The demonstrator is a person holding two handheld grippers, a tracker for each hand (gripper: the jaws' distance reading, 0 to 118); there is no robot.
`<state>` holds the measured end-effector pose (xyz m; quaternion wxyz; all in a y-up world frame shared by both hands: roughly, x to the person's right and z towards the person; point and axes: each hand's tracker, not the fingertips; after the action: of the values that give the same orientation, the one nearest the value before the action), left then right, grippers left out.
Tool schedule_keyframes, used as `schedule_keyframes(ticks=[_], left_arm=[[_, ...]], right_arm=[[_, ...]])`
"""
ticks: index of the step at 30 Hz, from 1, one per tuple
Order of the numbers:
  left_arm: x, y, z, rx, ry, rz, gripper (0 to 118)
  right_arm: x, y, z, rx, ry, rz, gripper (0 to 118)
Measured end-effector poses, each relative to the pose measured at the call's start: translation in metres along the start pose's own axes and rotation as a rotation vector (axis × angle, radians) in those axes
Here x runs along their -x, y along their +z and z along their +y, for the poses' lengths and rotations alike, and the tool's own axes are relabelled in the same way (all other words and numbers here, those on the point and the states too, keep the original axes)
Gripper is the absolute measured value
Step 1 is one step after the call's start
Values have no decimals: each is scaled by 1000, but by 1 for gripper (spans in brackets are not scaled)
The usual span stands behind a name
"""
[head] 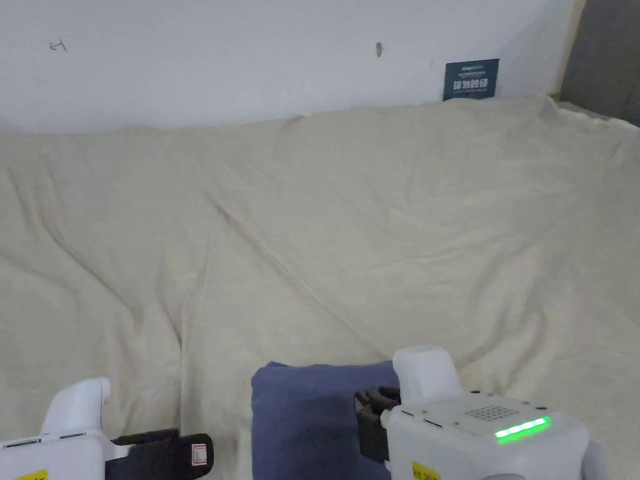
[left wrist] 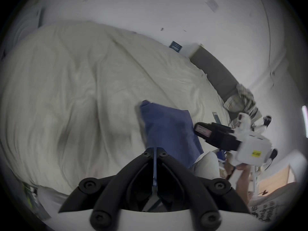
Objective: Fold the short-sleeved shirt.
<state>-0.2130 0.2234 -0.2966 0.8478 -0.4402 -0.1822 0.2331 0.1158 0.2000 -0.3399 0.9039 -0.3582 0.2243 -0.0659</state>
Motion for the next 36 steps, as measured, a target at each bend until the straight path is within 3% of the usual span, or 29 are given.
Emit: schedule_keyframes(ticks=[1, 2, 5, 6, 9, 10, 11, 16, 20, 23, 24, 25, 26, 27, 30, 33, 36], left_arm=[[6, 0, -3, -6, 12, -11, 4], [12, -1, -6, -20, 30, -29, 4], [31, -18, -5, -12, 109, -126, 9], [34, -25, -4, 2, 125, -156, 20], [29, -53, 0, 25, 132, -179, 97], [27, -60, 1, 31, 129, -184, 106], [31, -71, 4, 44, 112, -214, 108], [36, -123, 16, 145, 196, -255, 108], [24, -148, 25, 169, 203, -399, 108], [21, -168, 27, 202, 208, -373, 107], [24, -168, 29, 197, 243, -412, 101], [28, -166, 31, 194, 260, -446, 83], [32, -163, 32, 189, 271, -405, 44], [36, -160, 30, 178, 255, -302, 35], [50, -158, 24, 207, 318, -398, 35], [52, -141, 29, 189, 235, -346, 35], [65, -123, 34, 189, 240, -342, 35]], right_arm=[[1, -16, -4, 19, 49, -54, 0], [3, -29, -9, 55, 47, -84, 0], [-5, -49, -29, 73, -36, -48, 0], [-6, -46, -32, 51, -23, -55, 0], [-6, -40, -29, 38, 22, -60, 0], [-7, -40, -29, 35, 29, -58, 0], [-8, -40, -30, 30, 34, -57, 0], [-17, -40, -33, 9, -26, -26, 0], [-16, -36, -32, 1, -36, -21, 0], [-20, -31, -29, -27, -75, -10, 0], [-20, -29, -27, -32, -85, -5, 0], [-20, -27, -26, -36, -87, -11, 0], [-20, -24, -24, -43, -87, -19, 0], [-21, -20, -22, -54, -79, -28, 0], [-20, -10, -15, -77, -76, -33, 0], [-15, 1, -8, -107, -63, -46, 0], [-6, 7, -3, -131, -36, -55, 0]])
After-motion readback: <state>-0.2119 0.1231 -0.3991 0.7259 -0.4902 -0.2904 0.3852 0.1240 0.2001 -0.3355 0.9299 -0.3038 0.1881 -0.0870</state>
